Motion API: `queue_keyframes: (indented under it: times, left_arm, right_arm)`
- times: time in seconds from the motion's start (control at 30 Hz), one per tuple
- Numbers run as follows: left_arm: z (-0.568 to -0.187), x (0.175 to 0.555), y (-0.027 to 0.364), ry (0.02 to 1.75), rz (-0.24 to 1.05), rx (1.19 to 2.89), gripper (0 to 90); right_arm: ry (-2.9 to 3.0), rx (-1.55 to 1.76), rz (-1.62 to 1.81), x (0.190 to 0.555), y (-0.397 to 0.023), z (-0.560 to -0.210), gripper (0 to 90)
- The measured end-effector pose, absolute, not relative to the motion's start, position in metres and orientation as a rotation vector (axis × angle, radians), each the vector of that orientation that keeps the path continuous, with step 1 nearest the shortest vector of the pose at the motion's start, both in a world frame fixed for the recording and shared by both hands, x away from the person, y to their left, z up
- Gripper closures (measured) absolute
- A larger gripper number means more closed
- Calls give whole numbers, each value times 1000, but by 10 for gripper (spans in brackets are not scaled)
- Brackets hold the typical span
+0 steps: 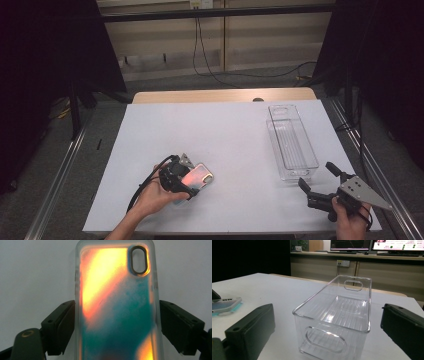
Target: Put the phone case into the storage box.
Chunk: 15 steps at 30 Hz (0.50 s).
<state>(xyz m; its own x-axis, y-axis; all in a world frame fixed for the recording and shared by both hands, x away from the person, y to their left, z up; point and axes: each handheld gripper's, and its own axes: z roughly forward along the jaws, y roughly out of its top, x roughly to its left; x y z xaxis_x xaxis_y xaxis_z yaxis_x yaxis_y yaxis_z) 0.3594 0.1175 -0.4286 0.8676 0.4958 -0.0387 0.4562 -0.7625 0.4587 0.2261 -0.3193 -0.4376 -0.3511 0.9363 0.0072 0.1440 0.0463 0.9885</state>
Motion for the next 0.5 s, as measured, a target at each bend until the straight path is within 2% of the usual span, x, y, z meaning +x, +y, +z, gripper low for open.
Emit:
queue_keyframes:
  times: [0.5]
  left_arm:
    - [-416,359,130,768,224,2392,173]
  right_arm:
    - [1598,1114,1383,228,-319,-438,0]
